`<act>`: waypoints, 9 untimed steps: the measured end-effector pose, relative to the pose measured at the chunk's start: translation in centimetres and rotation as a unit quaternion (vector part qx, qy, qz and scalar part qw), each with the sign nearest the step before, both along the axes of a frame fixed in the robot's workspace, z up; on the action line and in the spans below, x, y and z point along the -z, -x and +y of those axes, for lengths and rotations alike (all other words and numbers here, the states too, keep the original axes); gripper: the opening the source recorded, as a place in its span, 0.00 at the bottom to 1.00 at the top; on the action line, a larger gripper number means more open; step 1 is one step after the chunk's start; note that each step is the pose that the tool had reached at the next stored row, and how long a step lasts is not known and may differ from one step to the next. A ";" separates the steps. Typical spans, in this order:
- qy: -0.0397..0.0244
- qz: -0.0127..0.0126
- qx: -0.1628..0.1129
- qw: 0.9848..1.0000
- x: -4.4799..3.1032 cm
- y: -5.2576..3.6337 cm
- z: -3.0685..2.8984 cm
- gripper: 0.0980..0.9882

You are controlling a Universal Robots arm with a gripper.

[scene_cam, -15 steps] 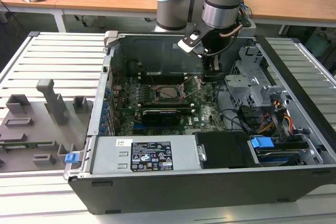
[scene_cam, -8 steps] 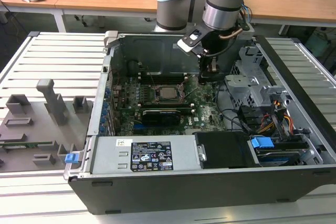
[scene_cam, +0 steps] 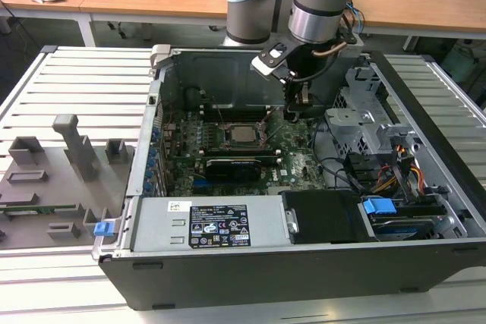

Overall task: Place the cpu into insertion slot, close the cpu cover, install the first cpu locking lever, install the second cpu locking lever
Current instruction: 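Close the cpu cover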

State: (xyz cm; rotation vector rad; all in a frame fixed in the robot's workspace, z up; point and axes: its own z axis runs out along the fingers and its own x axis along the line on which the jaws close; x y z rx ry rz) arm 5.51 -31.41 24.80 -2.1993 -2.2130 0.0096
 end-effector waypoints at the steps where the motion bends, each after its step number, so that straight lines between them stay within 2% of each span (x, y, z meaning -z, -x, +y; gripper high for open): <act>1: 0.000 0.000 0.000 1.000 0.00 0.07 0.00 0.01; 9: 0.000 0.000 0.000 1.000 0.00 0.30 0.00 0.01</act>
